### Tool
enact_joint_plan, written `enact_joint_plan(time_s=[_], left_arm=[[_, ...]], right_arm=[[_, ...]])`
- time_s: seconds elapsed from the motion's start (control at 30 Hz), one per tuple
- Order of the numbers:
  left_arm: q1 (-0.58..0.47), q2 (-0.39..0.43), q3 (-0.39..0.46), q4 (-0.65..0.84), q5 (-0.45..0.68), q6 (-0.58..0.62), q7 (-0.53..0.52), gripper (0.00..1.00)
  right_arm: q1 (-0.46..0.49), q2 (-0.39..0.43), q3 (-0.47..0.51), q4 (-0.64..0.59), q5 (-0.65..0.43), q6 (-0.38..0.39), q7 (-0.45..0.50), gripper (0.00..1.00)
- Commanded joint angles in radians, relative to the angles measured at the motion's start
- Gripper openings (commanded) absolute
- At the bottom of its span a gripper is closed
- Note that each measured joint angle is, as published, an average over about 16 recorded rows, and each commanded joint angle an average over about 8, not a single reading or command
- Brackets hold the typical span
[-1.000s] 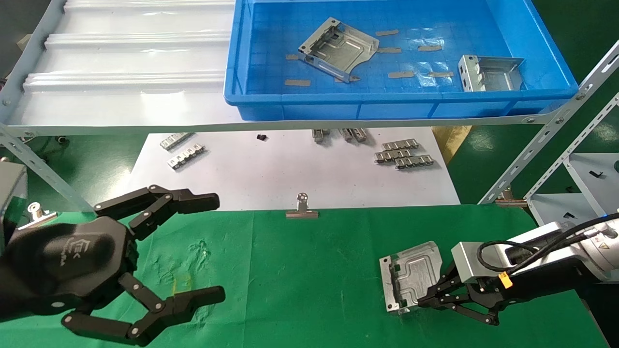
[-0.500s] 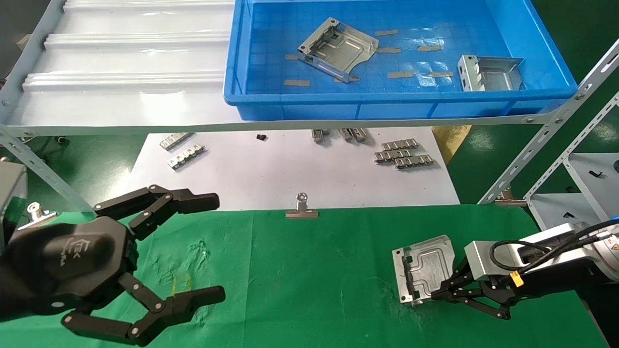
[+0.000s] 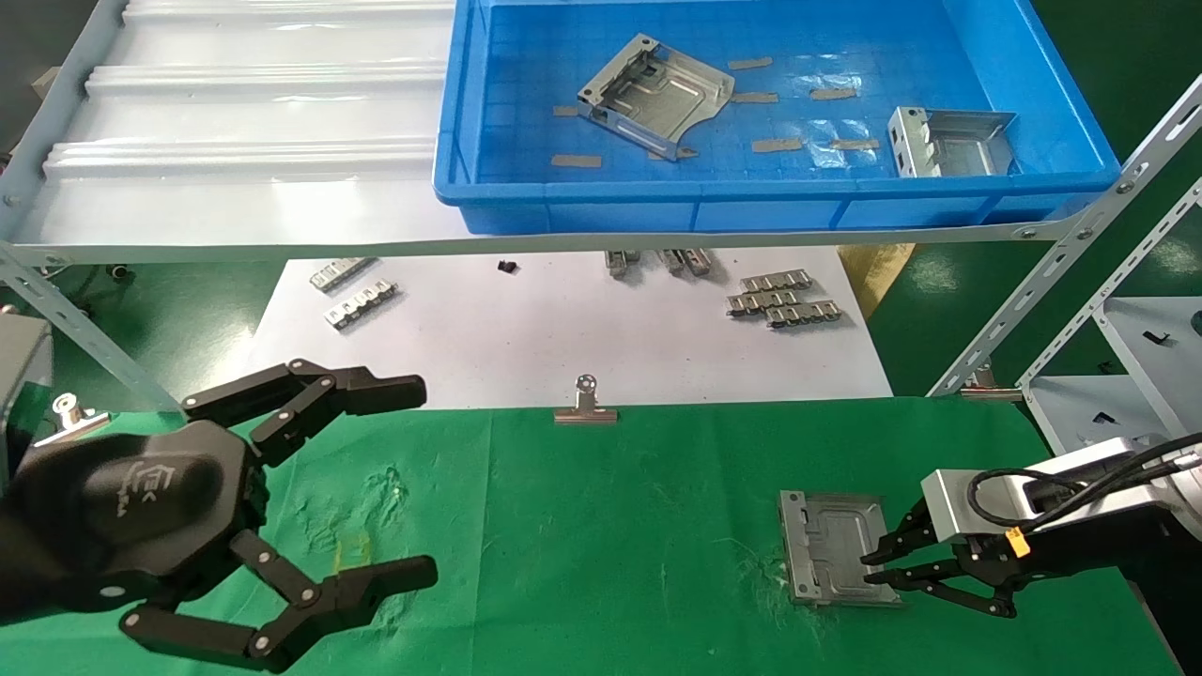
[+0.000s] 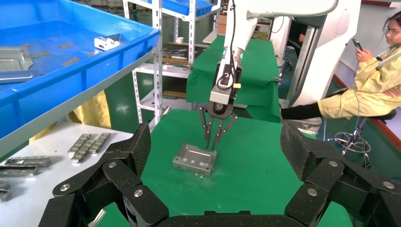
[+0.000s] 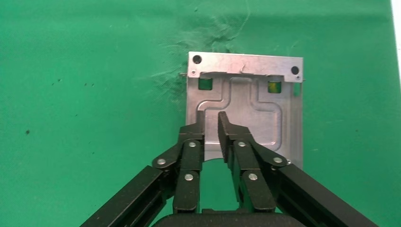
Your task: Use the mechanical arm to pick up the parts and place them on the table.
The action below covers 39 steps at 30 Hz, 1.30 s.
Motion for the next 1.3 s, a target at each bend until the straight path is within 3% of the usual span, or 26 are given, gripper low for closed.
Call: enact_joint_plan(time_s=[0.03, 0.5, 0.9, 1.3], left_arm=[[0.0, 0.0, 0.0, 0.0, 0.0, 0.0, 0.0, 1.0], [0.0, 0.0, 0.0, 0.0, 0.0, 0.0, 0.0, 1.0], [0.0, 0.0, 0.0, 0.0, 0.0, 0.0, 0.0, 1.0], [0.0, 0.0, 0.0, 0.0, 0.0, 0.0, 0.0, 1.0]], right_arm=[[0.002, -0.002, 0.002, -0.017, 0.003, 0.002, -0.012, 1.0], [-0.001, 0.084, 0.126, 0.068, 0.24, -0.034, 0.118, 1.0], [-0.018, 0.077, 0.135, 0.086, 0.209, -0.03, 0.113, 1.0], [-0.161, 0.121, 0.339, 0.29, 0.224, -0.01, 0.245, 1.0]])
